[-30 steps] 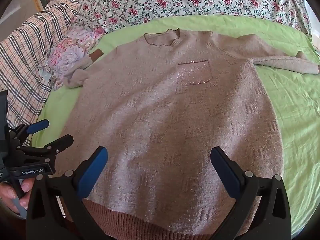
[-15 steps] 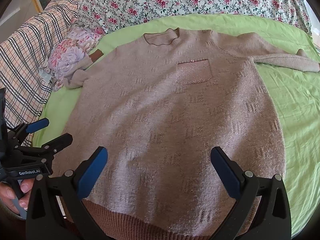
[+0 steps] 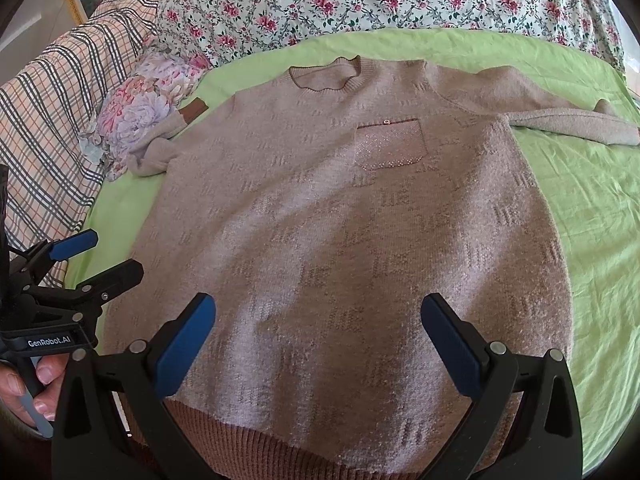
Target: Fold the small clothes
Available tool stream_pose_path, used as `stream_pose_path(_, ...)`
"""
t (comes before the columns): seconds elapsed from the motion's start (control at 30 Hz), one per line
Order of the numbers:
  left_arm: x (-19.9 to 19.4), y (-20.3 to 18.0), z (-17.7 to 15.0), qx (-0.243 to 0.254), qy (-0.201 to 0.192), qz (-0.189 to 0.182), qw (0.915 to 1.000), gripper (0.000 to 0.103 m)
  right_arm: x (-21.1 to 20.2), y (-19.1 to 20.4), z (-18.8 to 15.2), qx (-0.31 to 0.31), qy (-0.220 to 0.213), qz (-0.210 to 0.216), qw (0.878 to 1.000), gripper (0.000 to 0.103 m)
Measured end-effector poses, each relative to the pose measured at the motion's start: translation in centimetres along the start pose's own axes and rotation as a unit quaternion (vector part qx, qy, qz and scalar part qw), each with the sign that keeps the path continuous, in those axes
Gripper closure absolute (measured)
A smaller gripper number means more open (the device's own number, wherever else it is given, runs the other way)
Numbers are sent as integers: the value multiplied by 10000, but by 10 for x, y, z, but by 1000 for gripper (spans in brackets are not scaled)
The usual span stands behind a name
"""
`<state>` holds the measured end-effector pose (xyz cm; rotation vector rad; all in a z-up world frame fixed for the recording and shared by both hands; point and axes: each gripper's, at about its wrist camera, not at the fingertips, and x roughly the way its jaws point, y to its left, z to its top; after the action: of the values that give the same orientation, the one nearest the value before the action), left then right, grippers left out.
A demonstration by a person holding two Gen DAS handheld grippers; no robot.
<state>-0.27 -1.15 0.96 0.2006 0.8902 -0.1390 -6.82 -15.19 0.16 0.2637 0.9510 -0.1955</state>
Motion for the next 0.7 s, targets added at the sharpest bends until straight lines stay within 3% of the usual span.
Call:
stream_pose_path(0.1, -1, 0, 0, 0, -44, 3, 10000, 1, 0, 1, 0, -133, 39, -209, 9997, 1)
stream_pose_path(0.7, 1, -1, 5, 33, -56, 38, 10000, 1, -3, 0, 2, -9, 103, -93, 9999, 1)
